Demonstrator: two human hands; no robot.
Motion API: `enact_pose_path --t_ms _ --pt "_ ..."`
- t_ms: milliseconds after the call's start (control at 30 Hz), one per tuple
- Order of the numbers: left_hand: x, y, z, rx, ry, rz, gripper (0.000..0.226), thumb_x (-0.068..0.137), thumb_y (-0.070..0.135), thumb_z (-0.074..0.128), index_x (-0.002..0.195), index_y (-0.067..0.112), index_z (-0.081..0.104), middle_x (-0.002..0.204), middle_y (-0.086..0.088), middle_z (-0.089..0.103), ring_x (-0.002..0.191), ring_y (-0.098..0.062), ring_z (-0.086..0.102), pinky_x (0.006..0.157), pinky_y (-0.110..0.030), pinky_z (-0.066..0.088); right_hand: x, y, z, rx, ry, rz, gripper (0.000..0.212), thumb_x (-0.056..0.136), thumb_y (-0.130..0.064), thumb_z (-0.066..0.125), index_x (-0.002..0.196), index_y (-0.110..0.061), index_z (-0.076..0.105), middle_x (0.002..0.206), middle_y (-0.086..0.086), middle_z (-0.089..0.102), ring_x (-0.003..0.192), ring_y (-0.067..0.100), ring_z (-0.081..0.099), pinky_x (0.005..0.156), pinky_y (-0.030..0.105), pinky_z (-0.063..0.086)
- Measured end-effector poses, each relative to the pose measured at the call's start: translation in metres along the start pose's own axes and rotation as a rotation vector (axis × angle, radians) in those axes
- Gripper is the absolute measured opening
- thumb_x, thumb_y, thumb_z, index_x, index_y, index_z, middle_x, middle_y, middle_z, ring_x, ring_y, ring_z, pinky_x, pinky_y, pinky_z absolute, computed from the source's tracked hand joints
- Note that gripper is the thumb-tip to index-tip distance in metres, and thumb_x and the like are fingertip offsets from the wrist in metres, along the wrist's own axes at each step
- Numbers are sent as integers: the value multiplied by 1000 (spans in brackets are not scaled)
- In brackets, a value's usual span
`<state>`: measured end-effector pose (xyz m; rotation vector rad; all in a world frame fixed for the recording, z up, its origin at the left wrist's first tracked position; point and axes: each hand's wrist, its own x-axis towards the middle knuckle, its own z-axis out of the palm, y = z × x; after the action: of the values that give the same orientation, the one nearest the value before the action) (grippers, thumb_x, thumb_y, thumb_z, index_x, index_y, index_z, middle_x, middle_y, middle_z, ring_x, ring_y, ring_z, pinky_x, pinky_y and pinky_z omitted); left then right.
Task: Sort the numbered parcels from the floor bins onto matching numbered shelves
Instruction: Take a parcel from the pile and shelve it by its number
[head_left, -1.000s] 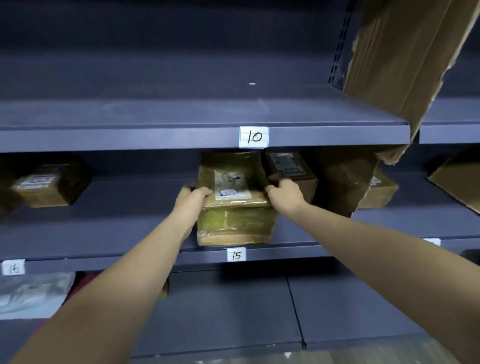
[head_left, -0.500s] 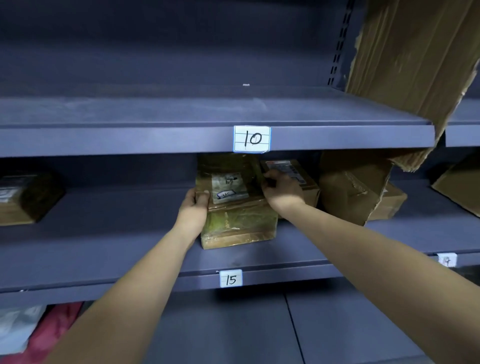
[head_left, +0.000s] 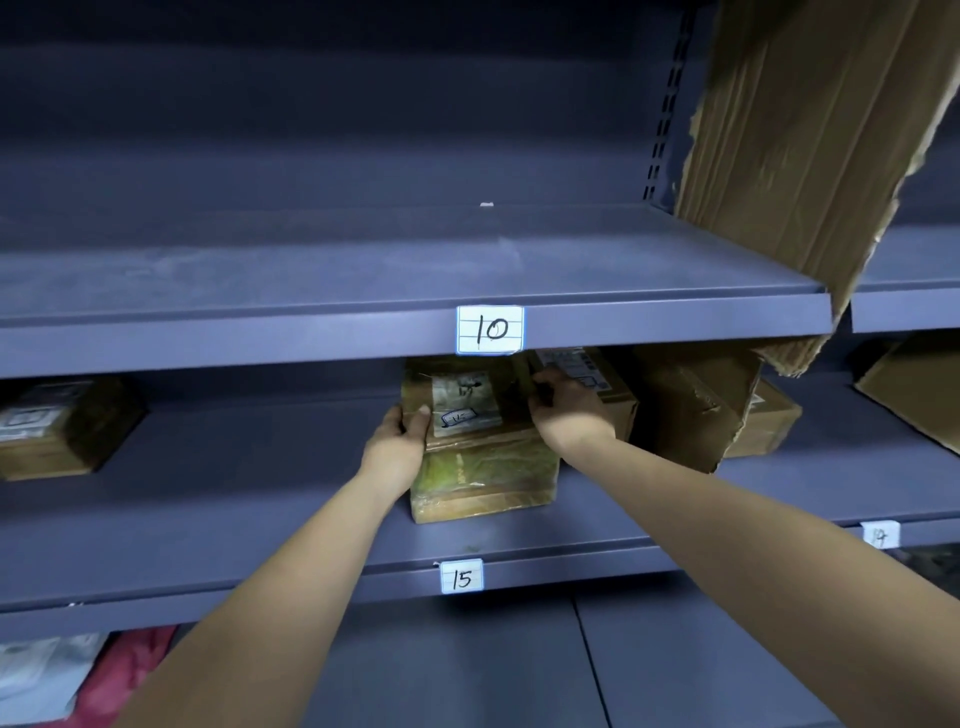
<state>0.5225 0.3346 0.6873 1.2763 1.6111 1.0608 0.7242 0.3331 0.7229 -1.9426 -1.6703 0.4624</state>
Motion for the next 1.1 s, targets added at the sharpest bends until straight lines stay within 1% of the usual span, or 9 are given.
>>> enact_pose_path --t_ms 67,167,300,400,533,667,833,1000,1100 --pt "-3 2 1 30 1 -25 59 99 47 45 150 20 33 142 -8 52 128 -29 51 104 -32 40 -4 1 -2 14 -23 12 39 99 -37 46 136 -25 48 128 6 60 115 31 57 84 31 45" --pt "-15 12 1 133 16 -62 70 100 49 40 155 14 16 151 -12 39 135 -33 41 104 -32 35 -13 5 -6 38 -71 57 43 99 -45 43 135 -23 47 125 10 61 115 33 56 89 33 45" --pt "-37 31 -9 286 22 -101 62 101 42 41 148 4 26 143 -20 46 128 -37 46 91 -33 38 -34 8 -24 64 -121 109 38 96 -44 48 120 -16 60 118 14 64 108 35 58 88 34 48" --pt "-59 48 -23 469 -35 -142 57 100 40 43 140 1 35 140 -22 46 126 -37 46 94 -36 40 -53 4 -47 33 -158 123 28 96 -33 49 96 -8 61 103 16 64 98 36 61 76 33 48" --pt "-102 79 -39 651 -223 -133 53 100 39 43 143 8 40 144 -14 46 131 -30 44 99 -29 39 -87 -8 -86 -16 -215 58 31 97 -26 50 123 -12 58 120 10 63 107 29 60 90 36 50" --pt "-146 124 -51 660 -319 -56 45 99 38 46 138 15 49 136 -9 55 123 -25 51 93 -25 40 -122 -25 -130 -73 -261 -19 28 96 -23 50 121 -14 57 119 8 66 106 28 61 90 38 51" --pt "-190 196 -61 610 -362 90 39 98 41 48 129 19 54 125 -1 59 96 -15 57 79 -22 41 -157 -58 -198 -92 -225 -91 34 93 -26 53 125 -16 56 122 6 65 109 25 60 89 33 49" --pt "-232 264 -67 634 -375 294 38 96 41 52 126 18 57 128 0 59 113 -18 55 87 -24 39 -191 -92 -268 -114 -147 -149 49 94 -34 55 138 -18 47 140 3 53 125 21 51 97 29 42" --pt "-253 300 -66 633 -400 423 39 97 39 51 128 16 56 129 -1 57 107 -15 51 84 -23 35 -209 -105 -306 -135 -97 -175 55 94 -37 56 143 -19 40 147 2 45 132 20 45 103 31 39"
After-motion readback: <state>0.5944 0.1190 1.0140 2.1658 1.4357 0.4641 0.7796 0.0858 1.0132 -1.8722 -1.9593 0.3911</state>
